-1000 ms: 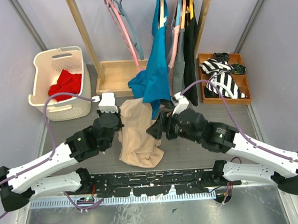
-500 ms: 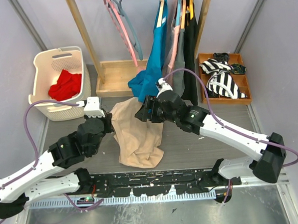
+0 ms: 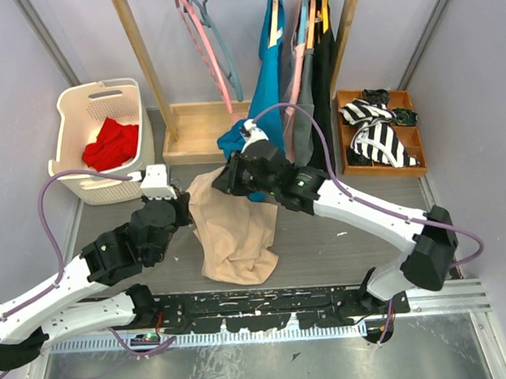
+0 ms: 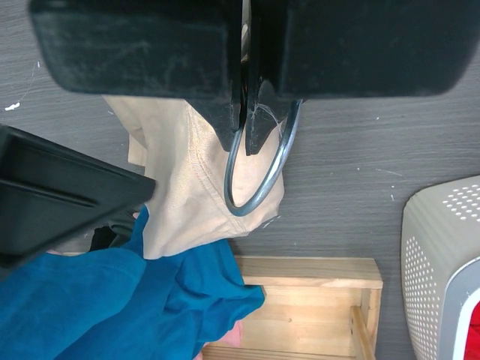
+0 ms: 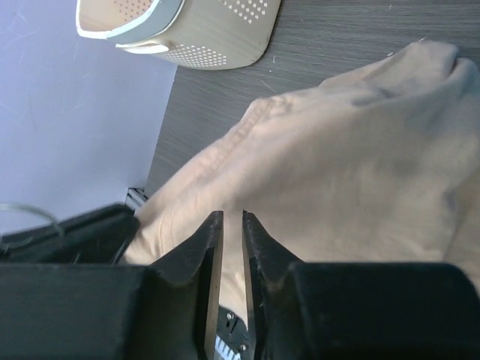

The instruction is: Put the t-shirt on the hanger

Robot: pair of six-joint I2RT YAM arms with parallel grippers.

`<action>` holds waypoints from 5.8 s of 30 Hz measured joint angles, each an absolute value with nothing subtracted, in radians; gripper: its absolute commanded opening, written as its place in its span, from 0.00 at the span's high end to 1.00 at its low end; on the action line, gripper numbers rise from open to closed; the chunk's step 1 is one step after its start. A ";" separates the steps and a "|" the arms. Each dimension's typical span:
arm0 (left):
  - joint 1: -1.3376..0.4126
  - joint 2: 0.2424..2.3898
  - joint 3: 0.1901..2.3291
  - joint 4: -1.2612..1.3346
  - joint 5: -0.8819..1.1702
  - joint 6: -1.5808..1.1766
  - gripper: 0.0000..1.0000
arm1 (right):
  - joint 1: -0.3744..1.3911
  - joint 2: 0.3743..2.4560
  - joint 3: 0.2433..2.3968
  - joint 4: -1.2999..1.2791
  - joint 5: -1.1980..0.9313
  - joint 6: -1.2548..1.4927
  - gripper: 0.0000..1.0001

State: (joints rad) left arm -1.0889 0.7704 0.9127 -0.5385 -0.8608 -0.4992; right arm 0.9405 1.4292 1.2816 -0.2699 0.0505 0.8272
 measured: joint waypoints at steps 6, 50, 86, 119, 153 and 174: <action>-1.088 0.769 0.913 -0.534 -0.836 -0.499 1.00 | 0.941 1.596 1.392 -0.271 0.016 0.818 0.87; -1.085 1.074 0.827 -0.340 -0.764 -0.456 1.00 | 0.902 1.011 1.116 -0.519 -0.248 0.487 0.46; -1.085 1.086 0.870 -0.322 -0.686 -0.437 0.49 | 1.057 1.209 0.866 -0.243 -0.088 0.528 0.99; -1.086 0.676 1.000 -0.609 -0.727 -0.358 0.28 | 1.058 0.577 0.903 -0.468 0.046 0.473 0.99; -1.086 0.707 1.019 -0.515 -0.482 -0.255 0.15 | 1.081 0.569 1.069 -0.685 0.014 0.469 0.99; -1.087 0.876 1.153 -0.538 -0.587 -0.208 0.95 | 1.081 0.516 0.944 -0.581 -0.017 0.526 0.99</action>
